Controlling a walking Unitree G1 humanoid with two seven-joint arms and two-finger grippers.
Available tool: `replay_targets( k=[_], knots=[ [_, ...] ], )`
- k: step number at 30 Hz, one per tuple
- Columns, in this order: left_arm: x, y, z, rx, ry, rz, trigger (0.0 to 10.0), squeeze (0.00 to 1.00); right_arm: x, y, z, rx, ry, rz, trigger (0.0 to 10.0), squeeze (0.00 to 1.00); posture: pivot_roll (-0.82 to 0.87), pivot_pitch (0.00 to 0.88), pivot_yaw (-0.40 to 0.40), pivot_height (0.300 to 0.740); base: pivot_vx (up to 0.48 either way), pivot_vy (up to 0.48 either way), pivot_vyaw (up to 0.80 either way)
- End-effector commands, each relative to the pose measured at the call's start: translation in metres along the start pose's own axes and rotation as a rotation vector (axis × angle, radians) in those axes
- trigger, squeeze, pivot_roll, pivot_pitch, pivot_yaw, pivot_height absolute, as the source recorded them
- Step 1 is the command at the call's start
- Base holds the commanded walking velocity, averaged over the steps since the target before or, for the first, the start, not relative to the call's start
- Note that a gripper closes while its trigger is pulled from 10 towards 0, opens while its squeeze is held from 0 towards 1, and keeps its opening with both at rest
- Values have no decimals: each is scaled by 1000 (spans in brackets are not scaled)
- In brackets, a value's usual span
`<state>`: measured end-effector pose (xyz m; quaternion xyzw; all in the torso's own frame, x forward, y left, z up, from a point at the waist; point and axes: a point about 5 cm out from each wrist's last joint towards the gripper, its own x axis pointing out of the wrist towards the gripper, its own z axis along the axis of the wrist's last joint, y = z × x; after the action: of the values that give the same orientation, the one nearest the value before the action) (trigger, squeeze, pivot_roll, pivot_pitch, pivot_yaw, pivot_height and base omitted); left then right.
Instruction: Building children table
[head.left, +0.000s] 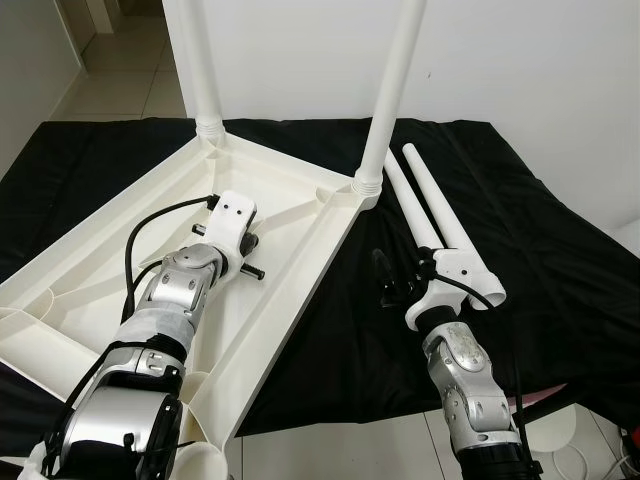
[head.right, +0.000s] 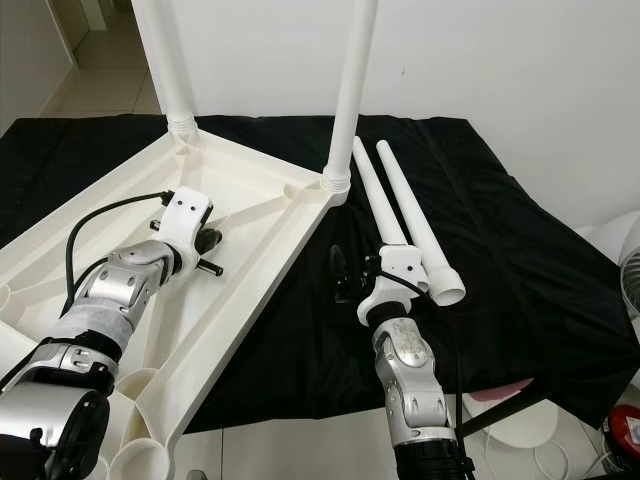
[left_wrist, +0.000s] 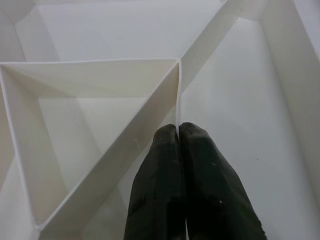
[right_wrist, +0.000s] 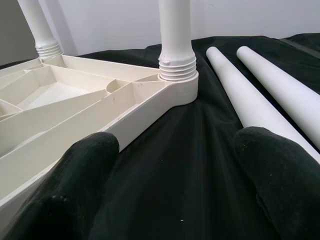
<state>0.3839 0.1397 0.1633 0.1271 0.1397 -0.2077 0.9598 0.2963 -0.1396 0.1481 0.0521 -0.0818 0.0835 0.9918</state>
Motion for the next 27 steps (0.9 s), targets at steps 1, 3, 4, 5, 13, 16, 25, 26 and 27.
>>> replay_targets(
  k=[1,3,4,5,13,16,25,26,27],
  knots=[
    [-4,26,5,-20,-20,412,0,0,0,1,-1,-3,4,-7,10000,0,25,77,-14,740,0,0,0],
    [-5,32,3,-29,-11,449,0,0,0,1,-1,-1,4,-9,10000,0,26,76,-12,740,0,0,0],
    [-5,32,3,-29,-11,449,0,0,0,1,-1,-1,4,-9,10000,0,26,76,-12,740,0,0,0],
    [-7,39,1,-27,-2,493,0,0,0,0,-1,0,4,-12,10000,0,28,79,-12,740,0,0,0],
    [-1,29,15,-23,-114,409,10000,0,2,2,-1,3,-1,-15,10000,0,34,77,-11,740,0,0,0],
    [2,15,23,-18,-181,329,10000,0,3,3,-2,6,-1,-14,10000,0,38,75,-9,740,0,0,0],
    [3,-1,31,-109,-272,177,10000,1000,2,5,-3,18,0,-13,10000,0,36,71,-3,740,0,0,0],
    [2,-3,35,-121,-305,141,10000,1000,2,5,-3,19,0,-13,10000,0,35,71,-2,740,0,0,0],
    [2,-3,35,-121,-305,141,10000,1000,2,5,-3,19,0,-13,10000,0,35,71,-2,740,0,0,0]
  ],
)
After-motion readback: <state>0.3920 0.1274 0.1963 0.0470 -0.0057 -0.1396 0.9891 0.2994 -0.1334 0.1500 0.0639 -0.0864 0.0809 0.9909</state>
